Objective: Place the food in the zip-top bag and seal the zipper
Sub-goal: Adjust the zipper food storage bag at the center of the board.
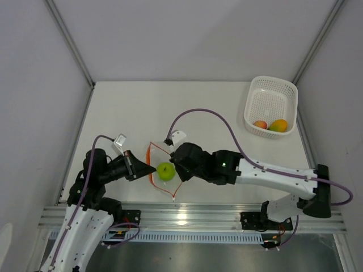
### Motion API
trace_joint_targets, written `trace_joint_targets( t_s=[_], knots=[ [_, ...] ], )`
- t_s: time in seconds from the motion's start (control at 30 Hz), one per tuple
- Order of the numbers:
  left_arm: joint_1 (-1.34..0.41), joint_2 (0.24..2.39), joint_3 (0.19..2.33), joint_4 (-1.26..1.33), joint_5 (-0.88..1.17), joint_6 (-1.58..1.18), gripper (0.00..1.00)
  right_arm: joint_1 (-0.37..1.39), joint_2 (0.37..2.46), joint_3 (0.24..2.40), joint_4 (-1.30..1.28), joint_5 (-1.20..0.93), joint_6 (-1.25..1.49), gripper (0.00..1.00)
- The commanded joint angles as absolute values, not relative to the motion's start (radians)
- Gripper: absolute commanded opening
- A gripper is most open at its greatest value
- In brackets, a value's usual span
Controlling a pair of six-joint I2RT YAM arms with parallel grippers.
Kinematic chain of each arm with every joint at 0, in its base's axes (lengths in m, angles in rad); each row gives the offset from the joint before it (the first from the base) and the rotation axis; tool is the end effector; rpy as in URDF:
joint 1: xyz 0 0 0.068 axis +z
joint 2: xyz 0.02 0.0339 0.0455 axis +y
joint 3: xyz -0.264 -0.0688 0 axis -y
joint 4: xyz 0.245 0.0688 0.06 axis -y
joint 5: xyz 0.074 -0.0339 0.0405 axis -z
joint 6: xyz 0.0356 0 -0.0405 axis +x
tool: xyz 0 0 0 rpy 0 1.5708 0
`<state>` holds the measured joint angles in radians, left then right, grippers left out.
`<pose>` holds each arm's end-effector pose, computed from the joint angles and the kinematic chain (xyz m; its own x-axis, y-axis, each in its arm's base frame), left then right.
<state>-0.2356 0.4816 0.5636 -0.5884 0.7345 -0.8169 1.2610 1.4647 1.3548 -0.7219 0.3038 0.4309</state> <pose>0.1044 -0.0496 0.2669 -0.8646 -0.3489 -0.3616 0.1648 0.4829 -0.8600 0.1061 0.2966 0.3290 -0.5587 -0.4380 -0.7043 -0.6758 0.7327 0.0804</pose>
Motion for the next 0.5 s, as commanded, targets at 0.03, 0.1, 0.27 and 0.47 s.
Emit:
trace_joint_targets(
  t_s=[0.03,0.1,0.27,0.47],
  knots=[
    [-0.241,0.455,0.572,-0.548,0.681,-0.801,0.01,1.241,1.299,1.312,-0.563,0.329,0.39,0.0],
    [-0.241,0.53,0.539,-0.532,0.764,-0.799,0.01,1.126,1.322,1.284,-0.572,0.153,0.448,0.0],
    [-0.241,0.476,0.545,-0.534,0.734,-0.801,0.01,1.152,1.315,1.24,-0.56,0.184,0.445,0.0],
    [-0.241,0.504,0.594,-0.574,0.707,-0.781,0.01,1.039,1.305,1.204,-0.522,0.0,0.474,0.18]
  ],
)
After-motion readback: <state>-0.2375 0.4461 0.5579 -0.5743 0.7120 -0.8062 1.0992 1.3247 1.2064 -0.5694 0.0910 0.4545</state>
